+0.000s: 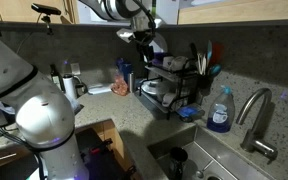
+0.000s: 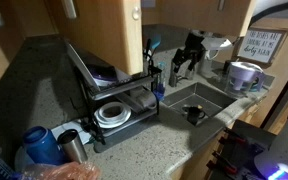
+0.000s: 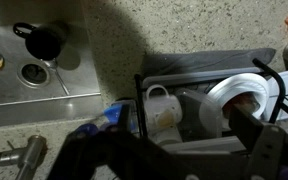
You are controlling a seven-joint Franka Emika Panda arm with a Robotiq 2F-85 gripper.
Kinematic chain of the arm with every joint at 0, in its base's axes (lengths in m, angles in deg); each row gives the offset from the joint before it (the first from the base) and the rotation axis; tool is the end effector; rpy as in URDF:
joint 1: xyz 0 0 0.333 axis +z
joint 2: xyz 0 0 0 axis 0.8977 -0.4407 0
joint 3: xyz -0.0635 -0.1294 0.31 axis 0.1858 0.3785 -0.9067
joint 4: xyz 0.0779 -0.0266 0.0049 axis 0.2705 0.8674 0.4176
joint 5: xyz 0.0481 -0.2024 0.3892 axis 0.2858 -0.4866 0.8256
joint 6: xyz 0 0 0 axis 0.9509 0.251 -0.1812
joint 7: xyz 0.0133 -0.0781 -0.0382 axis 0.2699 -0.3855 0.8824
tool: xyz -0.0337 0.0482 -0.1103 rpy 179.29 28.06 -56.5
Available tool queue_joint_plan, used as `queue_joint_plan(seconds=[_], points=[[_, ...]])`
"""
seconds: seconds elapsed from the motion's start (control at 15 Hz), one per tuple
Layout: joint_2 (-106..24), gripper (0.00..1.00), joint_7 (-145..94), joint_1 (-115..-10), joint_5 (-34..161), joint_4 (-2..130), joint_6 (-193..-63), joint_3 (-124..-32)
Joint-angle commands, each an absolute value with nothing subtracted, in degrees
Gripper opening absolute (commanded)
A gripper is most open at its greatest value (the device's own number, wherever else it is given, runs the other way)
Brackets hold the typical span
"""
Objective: Close the open upper cabinet doors
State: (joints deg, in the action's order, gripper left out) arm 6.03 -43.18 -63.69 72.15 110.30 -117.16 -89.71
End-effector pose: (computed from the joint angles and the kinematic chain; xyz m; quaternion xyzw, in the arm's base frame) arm 0.4476 0.0717 0.5171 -0.9794 0.1465 -0.1320 0.0444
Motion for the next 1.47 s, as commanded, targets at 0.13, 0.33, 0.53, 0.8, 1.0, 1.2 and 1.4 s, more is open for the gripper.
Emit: queue_joint_plan(seconds=[0.13,0.33,0.53,0.8,1.0,1.2,1.4], points=[[7.7,1.00,-43.0,-64.5,72.0,111.8,-117.4,-88.6],[7.6,1.00,-43.3,-64.8,71.7,111.7,-117.6,-88.7],[8.2,1.00,-44.6,-66.0,70.2,111.6,-117.4,-89.0],[9.5,1.00,-45.7,-67.7,68.9,111.8,-116.9,-88.5],[9.7,1.00,-47.1,-68.6,68.2,111.5,-116.2,-88.3],[9.8,1.00,-45.2,-68.0,69.1,112.2,-117.0,-87.9],[9.9,1.00,-46.2,-68.9,68.6,112.1,-116.4,-87.9]])
